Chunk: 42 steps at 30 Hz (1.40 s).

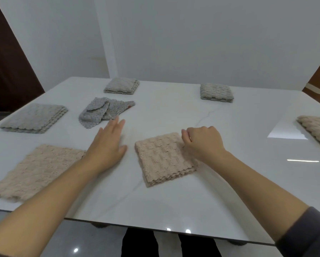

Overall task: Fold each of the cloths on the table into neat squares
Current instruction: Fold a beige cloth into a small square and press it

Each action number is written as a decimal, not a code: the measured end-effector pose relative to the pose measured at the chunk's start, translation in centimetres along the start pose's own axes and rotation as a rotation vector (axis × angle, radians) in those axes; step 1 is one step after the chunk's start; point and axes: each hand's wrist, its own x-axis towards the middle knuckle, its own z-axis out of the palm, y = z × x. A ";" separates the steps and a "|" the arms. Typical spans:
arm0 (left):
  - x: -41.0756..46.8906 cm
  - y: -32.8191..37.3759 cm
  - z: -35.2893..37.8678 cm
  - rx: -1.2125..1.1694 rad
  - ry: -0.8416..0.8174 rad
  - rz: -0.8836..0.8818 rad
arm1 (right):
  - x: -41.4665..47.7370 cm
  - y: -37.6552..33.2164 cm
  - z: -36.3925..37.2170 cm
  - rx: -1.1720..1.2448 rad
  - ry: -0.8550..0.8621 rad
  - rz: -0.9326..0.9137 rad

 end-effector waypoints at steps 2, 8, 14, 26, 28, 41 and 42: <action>-0.3 1.3 -0.2 -0.086 0.043 -0.061 | -0.2 0.0 0.5 0.026 0.059 0.016; -2.8 9.4 2.2 -0.120 -0.097 -0.040 | -0.9 -0.8 2.5 0.238 -0.300 -0.230; -2.1 10.1 4.2 0.005 -0.162 -0.075 | -1.4 -0.7 3.8 0.219 -0.398 -0.220; -2.4 10.1 3.8 0.071 -0.208 -0.039 | -1.4 -1.0 3.5 0.153 -0.396 -0.223; -2.3 10.0 3.3 0.083 -0.253 -0.043 | -1.2 -0.8 3.3 0.164 -0.406 -0.225; 2.2 9.2 -3.3 -0.061 -0.586 -0.246 | -1.3 -0.6 -0.4 0.368 -0.421 -0.084; 1.6 9.3 -3.6 -0.037 -0.586 -0.231 | -1.9 -1.2 -0.5 0.344 -0.400 -0.064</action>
